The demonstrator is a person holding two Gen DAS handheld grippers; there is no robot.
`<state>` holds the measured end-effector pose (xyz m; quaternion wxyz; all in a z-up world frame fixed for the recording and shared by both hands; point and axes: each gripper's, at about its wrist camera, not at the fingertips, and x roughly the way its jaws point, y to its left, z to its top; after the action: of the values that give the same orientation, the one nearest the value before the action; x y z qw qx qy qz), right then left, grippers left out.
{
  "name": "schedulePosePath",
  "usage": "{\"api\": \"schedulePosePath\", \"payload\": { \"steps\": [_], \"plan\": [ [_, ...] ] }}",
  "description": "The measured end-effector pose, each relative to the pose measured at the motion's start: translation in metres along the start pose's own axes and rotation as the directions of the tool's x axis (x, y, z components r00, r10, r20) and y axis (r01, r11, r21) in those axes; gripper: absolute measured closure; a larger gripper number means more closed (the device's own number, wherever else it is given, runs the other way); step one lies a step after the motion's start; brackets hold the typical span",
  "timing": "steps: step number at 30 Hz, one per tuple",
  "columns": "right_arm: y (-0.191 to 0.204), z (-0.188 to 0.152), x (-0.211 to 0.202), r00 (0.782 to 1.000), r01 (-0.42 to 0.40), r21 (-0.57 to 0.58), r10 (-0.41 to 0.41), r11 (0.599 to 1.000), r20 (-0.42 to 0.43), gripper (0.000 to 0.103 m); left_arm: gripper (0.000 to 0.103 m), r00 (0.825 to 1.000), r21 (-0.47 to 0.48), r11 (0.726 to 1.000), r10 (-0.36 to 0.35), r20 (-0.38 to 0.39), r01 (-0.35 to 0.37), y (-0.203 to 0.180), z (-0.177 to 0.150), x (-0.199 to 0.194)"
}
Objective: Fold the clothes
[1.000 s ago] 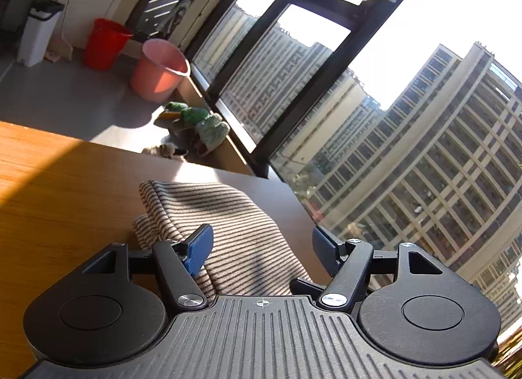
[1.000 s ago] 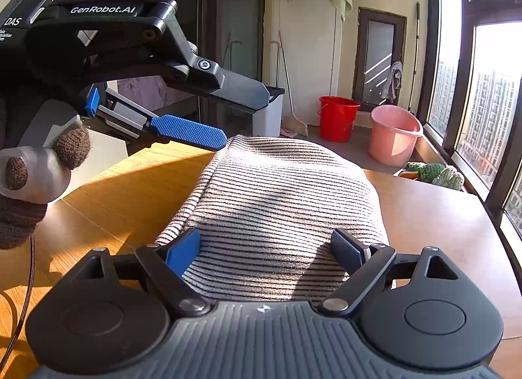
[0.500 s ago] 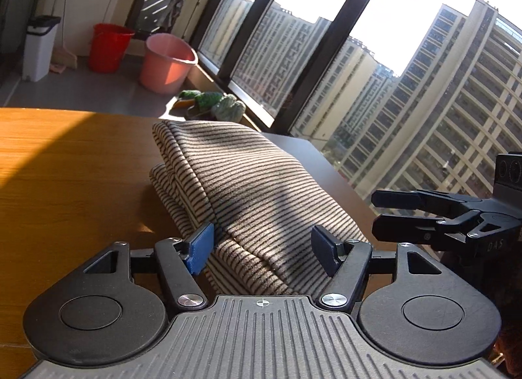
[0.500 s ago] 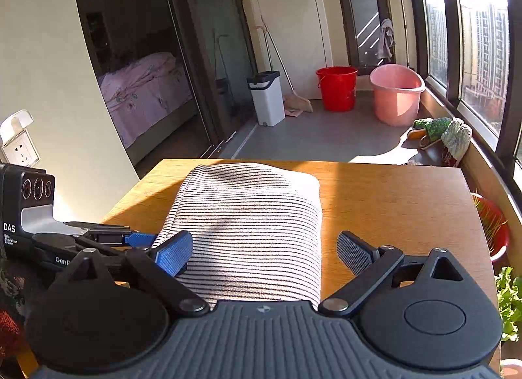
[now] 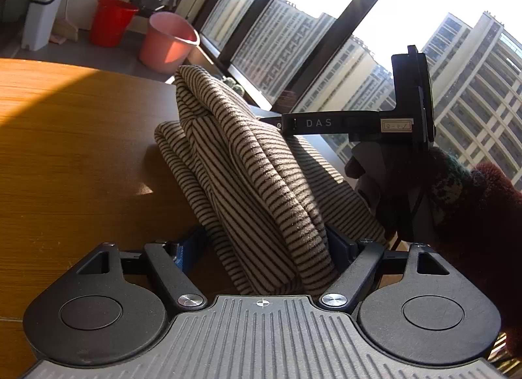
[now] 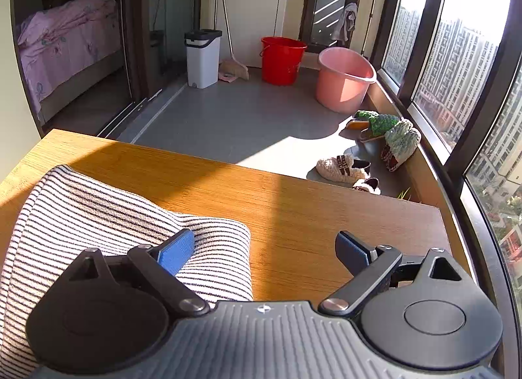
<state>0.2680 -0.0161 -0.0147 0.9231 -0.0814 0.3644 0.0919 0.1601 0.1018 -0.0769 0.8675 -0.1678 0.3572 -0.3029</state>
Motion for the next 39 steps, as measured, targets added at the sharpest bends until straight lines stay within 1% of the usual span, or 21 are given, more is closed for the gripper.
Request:
{"api": "schedulePosePath", "payload": {
  "steps": [1,3,6,7,9,11,15,17,20,22,24,26,27,29,30,31,32,34,37,39],
  "plan": [
    [0.002,0.002,-0.008,0.999,-0.031,0.001,0.031,1.000,0.016,0.015,0.018,1.000,0.012,1.000,0.007,0.000,-0.007,-0.002,-0.001,0.000],
    [0.009,0.008,-0.023,0.992,-0.115,0.005,0.115,0.993,0.048,0.015,0.018,1.000,0.030,0.999,0.017,0.001,-0.017,-0.007,-0.002,0.002],
    [0.033,0.018,-0.031,0.976,-0.211,-0.021,0.212,0.977,0.043,0.015,0.018,1.000,0.036,0.999,0.022,0.000,-0.022,-0.010,-0.002,0.007],
    [0.043,0.018,-0.026,0.978,-0.205,-0.047,0.206,0.978,0.024,0.015,0.018,1.000,0.035,0.999,0.023,0.000,-0.023,-0.010,-0.001,0.007],
    [0.058,0.008,-0.009,0.989,-0.147,-0.101,0.148,0.984,0.001,0.015,0.018,1.000,0.033,0.999,0.026,0.002,-0.026,-0.010,-0.001,0.007],
    [0.071,0.000,0.006,0.995,-0.098,-0.148,0.096,0.984,-0.017,0.010,0.017,1.000,0.031,0.999,0.030,0.004,-0.030,-0.009,-0.001,0.007],
    [0.063,0.003,-0.002,0.992,-0.124,-0.104,0.123,0.987,-0.019,0.010,0.016,0.999,0.030,0.999,0.031,0.007,-0.032,-0.009,-0.002,0.006],
    [0.056,0.001,-0.015,0.989,-0.147,-0.083,0.147,0.986,-0.008,0.010,0.015,0.999,0.042,0.999,0.034,0.007,-0.034,-0.011,-0.003,0.007],
    [0.038,-0.008,-0.046,0.979,-0.200,-0.038,0.201,0.979,0.040,0.010,0.014,1.000,0.040,0.999,0.028,0.007,-0.028,-0.010,-0.003,0.006],
    [0.025,-0.018,-0.064,0.975,-0.210,-0.015,0.211,0.978,0.073,0.010,0.014,1.000,0.024,1.000,0.017,0.007,-0.017,-0.007,-0.002,0.005],
    [0.005,-0.031,-0.076,0.970,-0.229,0.041,0.225,0.973,0.088,0.010,0.015,1.000,-0.013,1.000,-0.005,0.007,0.005,-0.002,0.001,0.003],
    [-0.017,-0.046,-0.083,0.963,-0.261,0.119,0.250,0.958,0.096,0.010,0.016,0.997,-0.097,0.992,-0.074,0.019,0.075,0.008,0.006,-0.001],
    [-0.028,-0.053,-0.085,0.960,-0.275,0.159,0.262,0.948,0.098,0.010,0.016,0.993,-0.142,0.983,-0.111,0.028,0.114,0.013,0.009,-0.003],
    [-0.047,-0.066,-0.080,0.954,-0.299,0.247,0.285,0.922,0.090,0.010,0.016,0.987,-0.220,0.962,-0.158,0.031,0.160,0.021,0.016,-0.001],
    [-0.057,-0.074,-0.075,0.949,-0.314,0.294,0.301,0.902,0.090,0.010,0.015,0.983,-0.257,0.949,-0.178,0.032,0.181,0.025,0.020,0.000],
    [-0.063,-0.080,-0.071,0.942,-0.334,0.332,0.321,0.882,0.093,0.010,0.015,0.984,-0.262,0.949,-0.175,0.026,0.176,0.024,0.022,0.002],
    [-0.067,-0.088,-0.066,0.931,-0.363,0.368,0.351,0.856,0.101,0.010,0.015,0.987,-0.253,0.954,-0.162,0.017,0.161,0.022,0.024,0.005],
    [-0.072,-0.099,-0.058,0.912,-0.405,0.405,0.395,0.820,0.114,0.010,0.014,0.993,-0.213,0.971,-0.116,-0.009,0.112,0.012,0.026,0.014],
    [-0.068,-0.109,-0.052,0.908,-0.414,0.378,0.403,0.828,0.112,0.010,0.017,0.999,-0.153,0.988,-0.016,-0.031,0.011,0.000,0.026,0.025],
    [-0.069,-0.114,-0.054,0.898,-0.438,0.378,0.418,0.815,0.139,0.010,0.018,1.000,-0.126,0.992,0.019,-0.023,-0.022,-0.004,0.026,0.029]
  ]
}}
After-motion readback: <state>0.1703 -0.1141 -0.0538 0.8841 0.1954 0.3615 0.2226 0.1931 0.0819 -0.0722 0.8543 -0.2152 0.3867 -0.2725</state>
